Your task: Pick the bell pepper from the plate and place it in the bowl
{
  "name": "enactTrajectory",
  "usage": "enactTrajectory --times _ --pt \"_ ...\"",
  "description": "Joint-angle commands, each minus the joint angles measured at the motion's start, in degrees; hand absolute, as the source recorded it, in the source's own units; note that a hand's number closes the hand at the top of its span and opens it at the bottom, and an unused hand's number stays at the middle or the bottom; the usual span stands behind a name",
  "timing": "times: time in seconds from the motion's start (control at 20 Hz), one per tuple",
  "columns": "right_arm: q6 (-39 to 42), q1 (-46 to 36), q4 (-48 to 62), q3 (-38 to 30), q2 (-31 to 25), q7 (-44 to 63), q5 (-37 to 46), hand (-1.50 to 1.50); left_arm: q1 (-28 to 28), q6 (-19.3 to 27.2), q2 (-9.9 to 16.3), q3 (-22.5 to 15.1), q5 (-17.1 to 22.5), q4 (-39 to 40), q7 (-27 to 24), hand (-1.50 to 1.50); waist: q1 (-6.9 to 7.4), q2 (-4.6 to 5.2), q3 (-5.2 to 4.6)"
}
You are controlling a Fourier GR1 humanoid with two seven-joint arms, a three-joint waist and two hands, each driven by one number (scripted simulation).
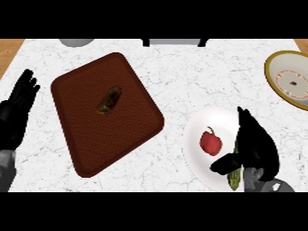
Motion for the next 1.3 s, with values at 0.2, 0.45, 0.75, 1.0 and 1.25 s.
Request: enactTrajectory --times 0.2,0.45,0.75,1.0,1.25 --pt "3.8 -2.0 3.1 -0.6 4.4 5.0 3.1 -1.50 2.6 0.3 -2.9 0.4 -3.9 -5.5 4.0 0.00 -0.16 -0.07 0.03" --pt "-3.5 -0.2 12.8 -1.6 6.2 -2.1 4.0 -1.50 0.5 -2.5 -3.6 3.6 -5.3 0.7 -0.3 0.00 -0.31 0.02 0.03" --pt "-4.6 0.0 13.9 -4.2 5.2 -4.5 3.8 -1.50 2.0 -5.7 -5.7 6.3 -6.5 0.2 -1.4 0.00 -0.30 -0.01 0.02" --pt "-5.3 1.3 11.7 -2.2 6.1 -1.9 5.7 -1.50 0.1 -6.4 -7.6 7.5 -8.6 1.1 0.1 0.00 -0.39 -0.04 0.03" --pt "-11.4 -8.3 24.9 -1.9 7.1 -0.1 1.4 -1.50 -2.2 -6.5 -9.1 6.9 -10.1 1.8 1.8 0.00 -0.08 0.06 0.04"
